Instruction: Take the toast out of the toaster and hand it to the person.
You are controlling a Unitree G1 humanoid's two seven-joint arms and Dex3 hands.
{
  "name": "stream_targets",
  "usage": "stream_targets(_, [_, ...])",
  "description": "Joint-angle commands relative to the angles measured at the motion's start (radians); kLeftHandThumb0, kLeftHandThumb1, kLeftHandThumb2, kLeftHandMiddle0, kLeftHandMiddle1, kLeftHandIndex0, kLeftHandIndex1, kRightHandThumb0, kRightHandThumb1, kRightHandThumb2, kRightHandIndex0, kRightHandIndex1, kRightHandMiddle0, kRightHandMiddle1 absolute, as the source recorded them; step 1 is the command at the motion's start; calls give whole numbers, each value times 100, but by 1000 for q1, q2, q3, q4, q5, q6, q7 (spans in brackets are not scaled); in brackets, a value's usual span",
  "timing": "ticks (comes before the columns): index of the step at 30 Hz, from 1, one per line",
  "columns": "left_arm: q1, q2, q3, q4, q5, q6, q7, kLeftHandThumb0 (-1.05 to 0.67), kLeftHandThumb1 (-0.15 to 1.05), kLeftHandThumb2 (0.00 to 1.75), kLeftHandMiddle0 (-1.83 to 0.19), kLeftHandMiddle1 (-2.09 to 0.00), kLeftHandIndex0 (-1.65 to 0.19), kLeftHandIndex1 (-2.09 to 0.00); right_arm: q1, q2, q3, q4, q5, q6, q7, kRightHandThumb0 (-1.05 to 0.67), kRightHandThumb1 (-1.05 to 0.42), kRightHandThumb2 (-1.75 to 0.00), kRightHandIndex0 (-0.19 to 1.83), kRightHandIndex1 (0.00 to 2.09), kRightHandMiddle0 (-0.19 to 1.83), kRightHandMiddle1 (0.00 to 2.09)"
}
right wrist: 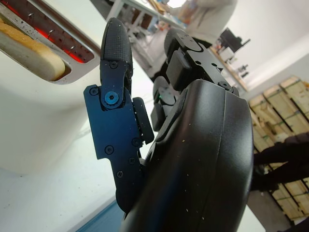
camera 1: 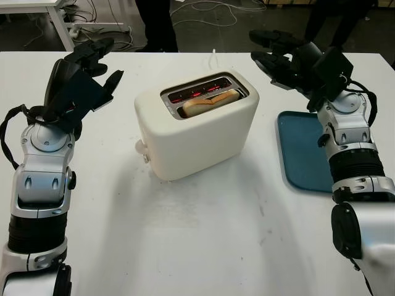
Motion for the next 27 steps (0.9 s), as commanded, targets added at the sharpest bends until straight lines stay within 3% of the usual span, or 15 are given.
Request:
stream_targets(1, [2, 6, 4, -9, 1, -3, -3, -47, 92, 48, -4, -84, -37, -12, 11, 1, -1, -7, 7, 0, 0, -61, -92, -38, 39, 1, 41, 0])
stream_targets(27, [9, -22, 18, -1, -41, -9, 4, -47, 92, 46, 0, -84, -35, -11, 33, 1, 1, -48, 8, 32, -1, -61, -92, -40, 38, 1, 39, 0])
